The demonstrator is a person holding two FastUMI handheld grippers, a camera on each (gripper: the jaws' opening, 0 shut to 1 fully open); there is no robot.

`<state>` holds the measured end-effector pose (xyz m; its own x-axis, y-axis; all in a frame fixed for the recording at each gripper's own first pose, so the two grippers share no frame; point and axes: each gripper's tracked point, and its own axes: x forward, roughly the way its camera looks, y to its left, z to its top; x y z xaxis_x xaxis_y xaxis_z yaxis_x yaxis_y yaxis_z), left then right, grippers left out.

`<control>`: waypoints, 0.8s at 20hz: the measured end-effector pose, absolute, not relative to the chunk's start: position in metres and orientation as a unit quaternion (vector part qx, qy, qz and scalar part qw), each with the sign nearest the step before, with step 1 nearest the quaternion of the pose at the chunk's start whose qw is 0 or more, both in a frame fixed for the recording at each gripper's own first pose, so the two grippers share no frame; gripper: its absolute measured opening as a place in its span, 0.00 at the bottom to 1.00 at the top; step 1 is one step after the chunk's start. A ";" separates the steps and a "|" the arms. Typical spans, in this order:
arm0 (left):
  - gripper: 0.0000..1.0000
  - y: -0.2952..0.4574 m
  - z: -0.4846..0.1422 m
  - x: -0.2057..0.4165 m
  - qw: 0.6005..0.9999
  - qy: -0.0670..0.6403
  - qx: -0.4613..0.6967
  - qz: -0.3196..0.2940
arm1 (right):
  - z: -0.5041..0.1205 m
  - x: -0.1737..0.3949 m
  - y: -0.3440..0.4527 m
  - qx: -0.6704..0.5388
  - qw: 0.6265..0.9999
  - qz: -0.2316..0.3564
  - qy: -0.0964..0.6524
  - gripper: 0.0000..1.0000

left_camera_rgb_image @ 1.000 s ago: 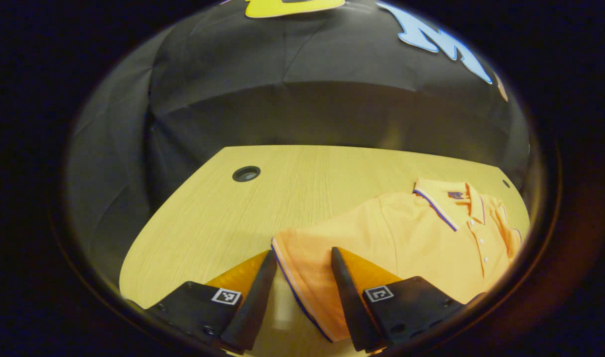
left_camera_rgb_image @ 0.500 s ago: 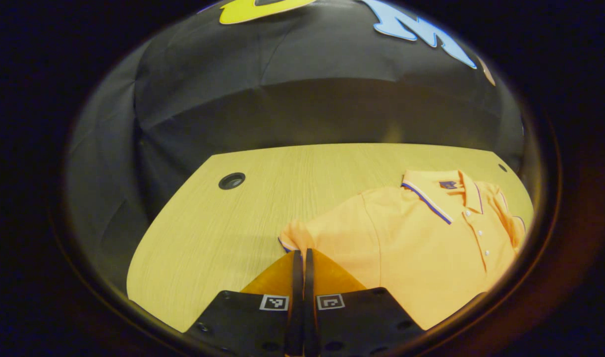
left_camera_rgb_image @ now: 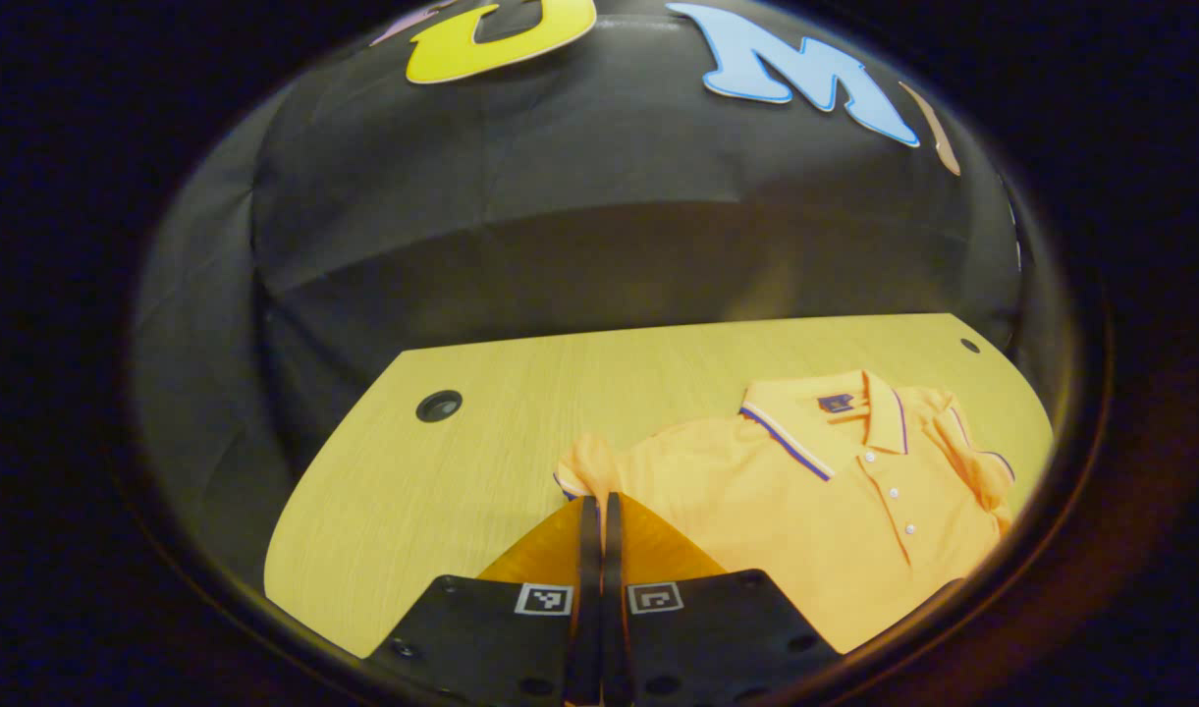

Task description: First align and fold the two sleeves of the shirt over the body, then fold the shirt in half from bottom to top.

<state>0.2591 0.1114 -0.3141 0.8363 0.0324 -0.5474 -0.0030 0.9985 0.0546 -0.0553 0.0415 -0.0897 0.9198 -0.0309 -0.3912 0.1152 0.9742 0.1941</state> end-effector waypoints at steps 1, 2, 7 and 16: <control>0.06 0.101 -0.309 0.260 0.959 0.281 0.028 -0.003 | -0.092 -0.057 0.044 0.111 0.973 -0.042 0.198 0.95; 0.06 0.093 -0.306 0.261 0.960 0.276 0.033 -0.015 | -0.092 -0.057 0.047 0.115 0.972 -0.046 0.198 0.95; 0.07 0.052 -0.303 0.265 0.959 0.269 0.064 -0.065 | -0.097 -0.058 0.069 0.130 0.970 -0.042 0.200 0.95; 0.07 0.026 -0.327 0.260 0.946 0.299 0.091 -0.084 | -0.095 -0.067 0.058 0.108 0.974 -0.027 0.198 0.95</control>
